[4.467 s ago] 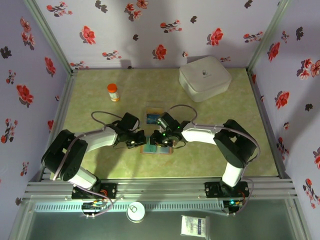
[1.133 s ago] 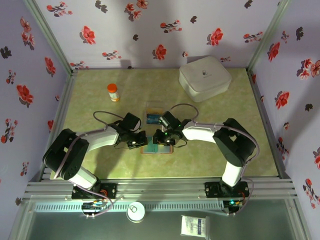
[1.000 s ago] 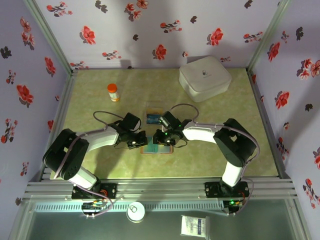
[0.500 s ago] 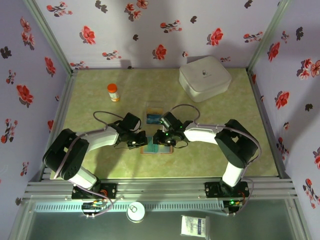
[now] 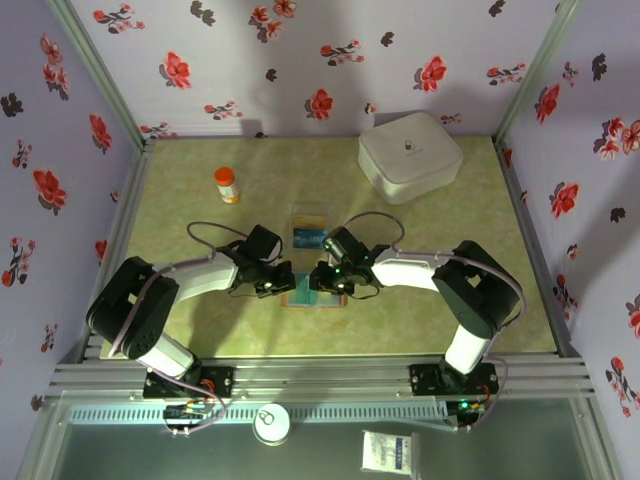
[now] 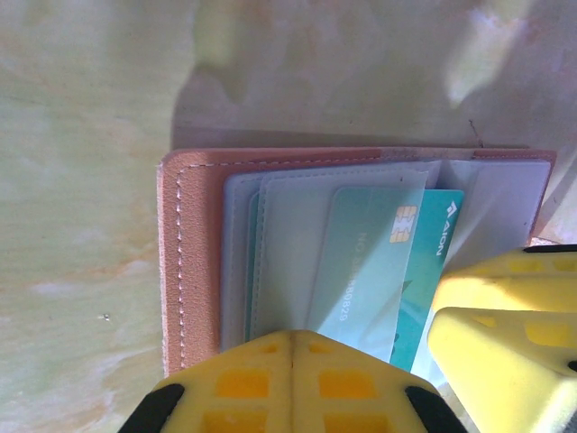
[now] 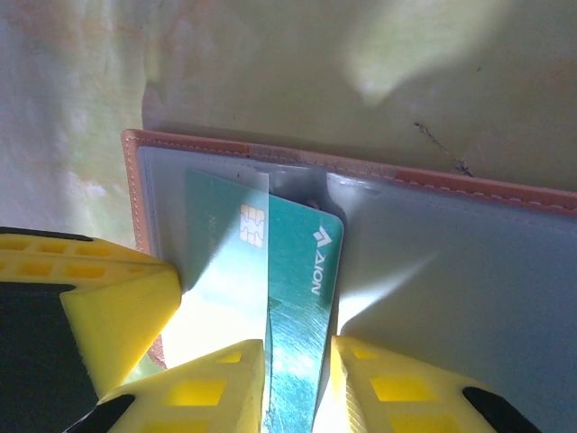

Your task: Take the credit cards out of the card holder

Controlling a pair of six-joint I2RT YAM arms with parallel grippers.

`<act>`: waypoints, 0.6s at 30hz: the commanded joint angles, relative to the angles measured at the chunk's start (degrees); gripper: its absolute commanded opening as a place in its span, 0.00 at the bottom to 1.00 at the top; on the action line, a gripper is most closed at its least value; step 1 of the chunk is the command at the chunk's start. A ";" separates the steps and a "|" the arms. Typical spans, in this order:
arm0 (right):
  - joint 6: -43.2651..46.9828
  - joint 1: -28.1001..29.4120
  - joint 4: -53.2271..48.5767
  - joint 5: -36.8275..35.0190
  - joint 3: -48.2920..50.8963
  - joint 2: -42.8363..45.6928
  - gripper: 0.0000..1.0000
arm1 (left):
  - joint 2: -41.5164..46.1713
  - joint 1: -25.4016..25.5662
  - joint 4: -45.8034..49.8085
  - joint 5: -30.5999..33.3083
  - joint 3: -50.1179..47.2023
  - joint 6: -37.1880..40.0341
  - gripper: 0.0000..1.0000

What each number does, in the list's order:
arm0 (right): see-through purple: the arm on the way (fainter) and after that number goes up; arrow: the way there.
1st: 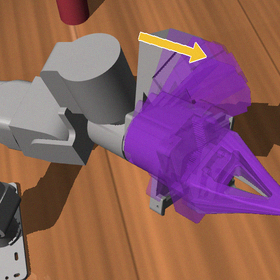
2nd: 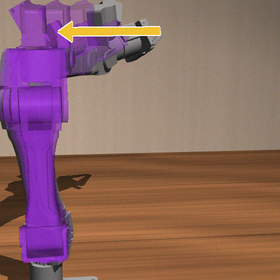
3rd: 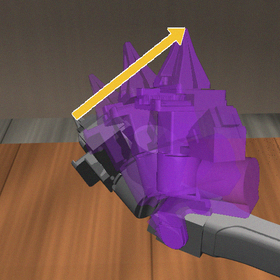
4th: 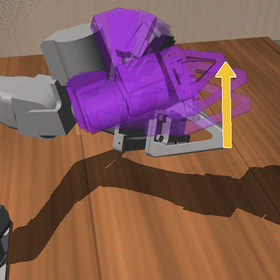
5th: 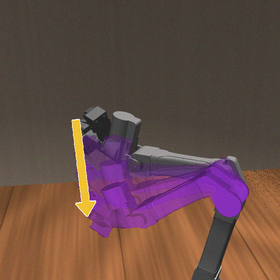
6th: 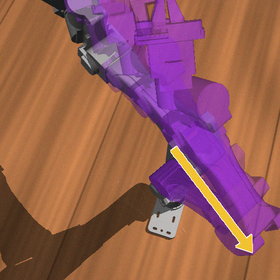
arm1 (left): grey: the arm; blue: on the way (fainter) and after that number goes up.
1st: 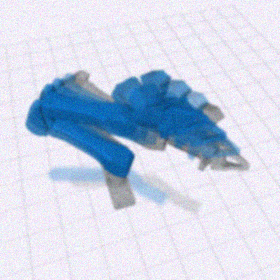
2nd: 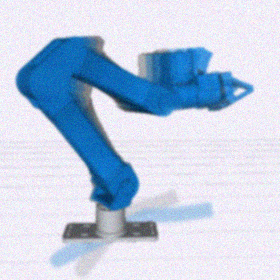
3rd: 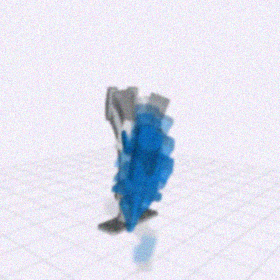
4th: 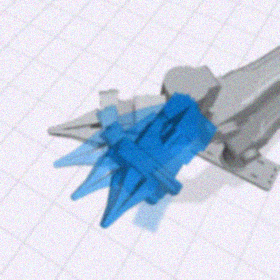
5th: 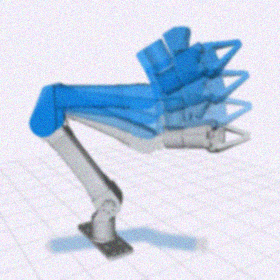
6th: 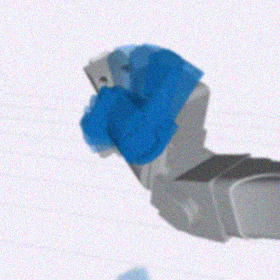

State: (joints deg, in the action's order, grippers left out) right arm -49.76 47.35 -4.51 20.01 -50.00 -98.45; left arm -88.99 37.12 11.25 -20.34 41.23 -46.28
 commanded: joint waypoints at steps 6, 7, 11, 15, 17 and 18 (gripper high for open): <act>-2.60 -0.69 4.83 2.56 1.95 -0.61 0.20 | -1.38 0.22 3.15 1.80 0.70 0.76 0.00; -2.87 -0.83 5.48 2.83 2.21 -0.44 0.20 | -1.36 0.28 3.17 1.81 0.69 0.75 0.00; -4.90 -1.34 9.87 4.60 3.86 0.34 0.19 | -1.28 0.23 3.25 1.84 0.73 0.59 0.00; -6.56 -1.82 13.93 6.38 5.12 0.47 0.19 | -1.27 0.25 3.22 1.71 0.71 0.53 0.00; -7.33 -1.85 15.96 7.26 5.63 0.37 0.20 | -1.21 0.32 3.16 1.66 0.70 0.57 0.00; -7.77 -1.92 17.01 7.71 5.90 0.28 0.20 | -1.17 0.32 3.13 1.66 0.69 0.50 0.00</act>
State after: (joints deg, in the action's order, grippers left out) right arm -55.20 45.60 6.74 24.71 -44.86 -98.48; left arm -89.08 37.12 11.73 -20.14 41.54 -46.30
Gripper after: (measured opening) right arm 0.195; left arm 0.038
